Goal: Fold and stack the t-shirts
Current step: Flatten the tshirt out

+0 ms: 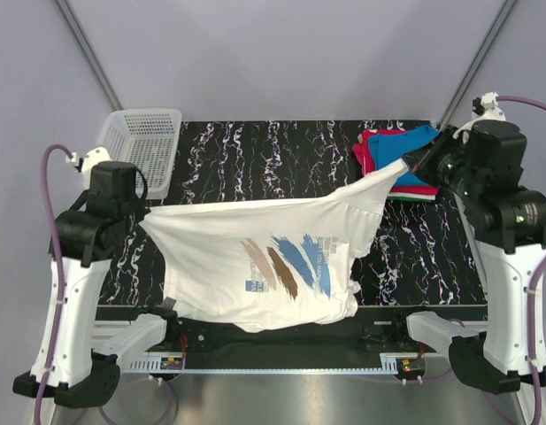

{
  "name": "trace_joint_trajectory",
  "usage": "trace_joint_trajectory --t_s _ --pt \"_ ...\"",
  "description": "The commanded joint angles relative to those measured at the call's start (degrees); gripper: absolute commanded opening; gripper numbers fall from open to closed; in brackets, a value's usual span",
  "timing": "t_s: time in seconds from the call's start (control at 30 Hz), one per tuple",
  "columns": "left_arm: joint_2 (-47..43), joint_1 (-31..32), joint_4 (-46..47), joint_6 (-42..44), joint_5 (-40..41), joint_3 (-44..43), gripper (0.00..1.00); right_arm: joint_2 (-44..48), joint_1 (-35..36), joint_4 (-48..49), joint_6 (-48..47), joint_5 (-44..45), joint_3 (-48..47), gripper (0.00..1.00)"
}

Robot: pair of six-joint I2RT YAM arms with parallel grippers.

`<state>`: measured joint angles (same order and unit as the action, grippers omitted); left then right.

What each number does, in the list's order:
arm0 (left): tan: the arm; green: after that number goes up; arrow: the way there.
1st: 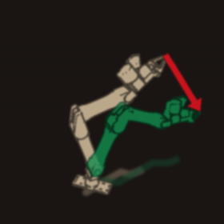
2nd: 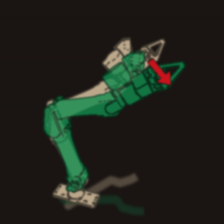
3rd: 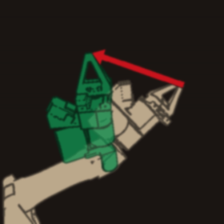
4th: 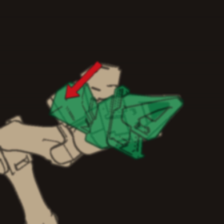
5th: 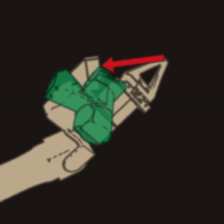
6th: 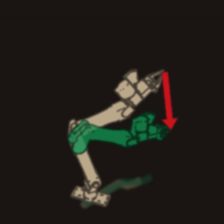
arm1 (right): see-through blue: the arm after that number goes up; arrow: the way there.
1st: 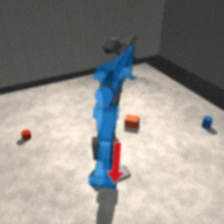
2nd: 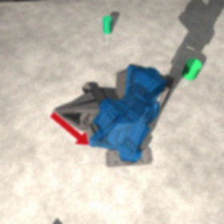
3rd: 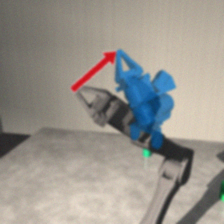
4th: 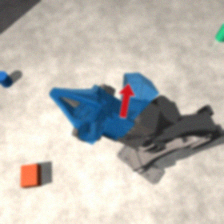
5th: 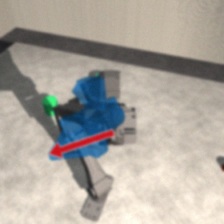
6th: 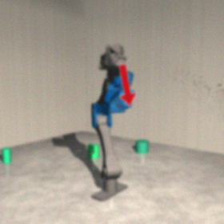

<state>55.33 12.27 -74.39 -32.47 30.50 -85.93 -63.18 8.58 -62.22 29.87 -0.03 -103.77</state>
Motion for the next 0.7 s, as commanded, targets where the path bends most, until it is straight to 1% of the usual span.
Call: trace_joint_trajectory --t_s 0.0,0.17,0.33,0.53,0.67 --pt "4.3 0.0 10.7 3.1 2.3 1.7 0.0 -1.6 0.0 10.1 -1.7 3.1 3.3 0.0" --pt "11.0 0.0 16.3 6.4 1.1 2.2 0.0 -4.5 0.3 15.8 -1.2 0.9 8.7 0.0" --pt "15.5 0.0 20.3 8.6 -1.7 1.9 0.0 -9.1 2.5 19.8 -4.3 -1.5 11.8 0.0" --pt "20.8 -0.1 22.3 9.4 -3.3 2.3 0.0 -15.0 2.8 20.7 -6.6 -2.6 13.8 0.0" --pt "23.1 -0.1 23.8 9.5 -4.2 3.0 0.0 -16.7 2.9 21.3 -6.4 -1.8 14.6 0.0"
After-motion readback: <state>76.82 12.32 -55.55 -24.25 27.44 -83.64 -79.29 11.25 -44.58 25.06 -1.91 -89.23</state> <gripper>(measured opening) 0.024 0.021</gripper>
